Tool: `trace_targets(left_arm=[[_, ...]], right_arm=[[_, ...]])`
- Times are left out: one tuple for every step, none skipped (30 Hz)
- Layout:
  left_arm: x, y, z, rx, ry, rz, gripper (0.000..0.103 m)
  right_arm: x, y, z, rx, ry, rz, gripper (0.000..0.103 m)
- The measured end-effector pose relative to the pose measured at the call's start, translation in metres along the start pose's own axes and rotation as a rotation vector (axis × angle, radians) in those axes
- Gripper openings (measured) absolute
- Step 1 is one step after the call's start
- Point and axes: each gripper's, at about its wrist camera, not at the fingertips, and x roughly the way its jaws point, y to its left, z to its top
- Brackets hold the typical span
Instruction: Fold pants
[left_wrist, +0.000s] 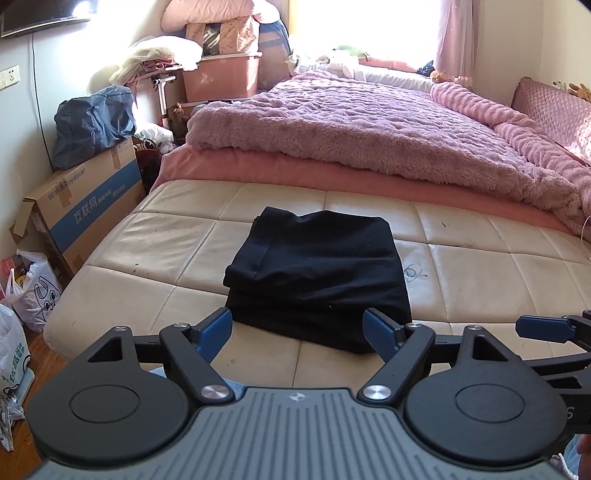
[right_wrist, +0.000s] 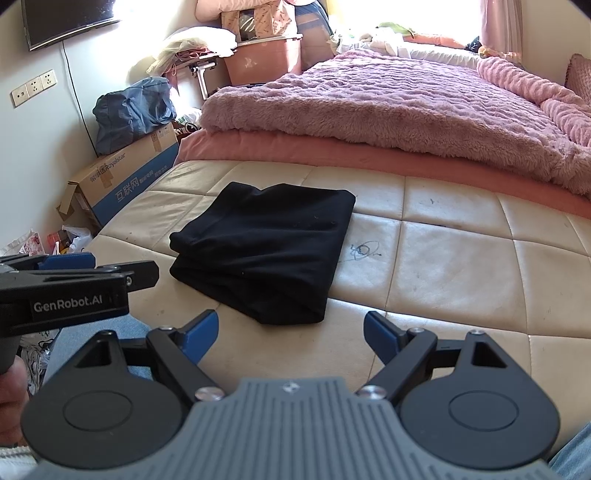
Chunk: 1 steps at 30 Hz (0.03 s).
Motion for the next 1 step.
trace_targets(left_arm=[[-0.0001, -0.0002, 0.0002, -0.002, -0.001, 0.0, 0.094]], right_arm=[[0.0003, 0.0, 0.0, 0.0, 0.0, 0.001, 0.082]])
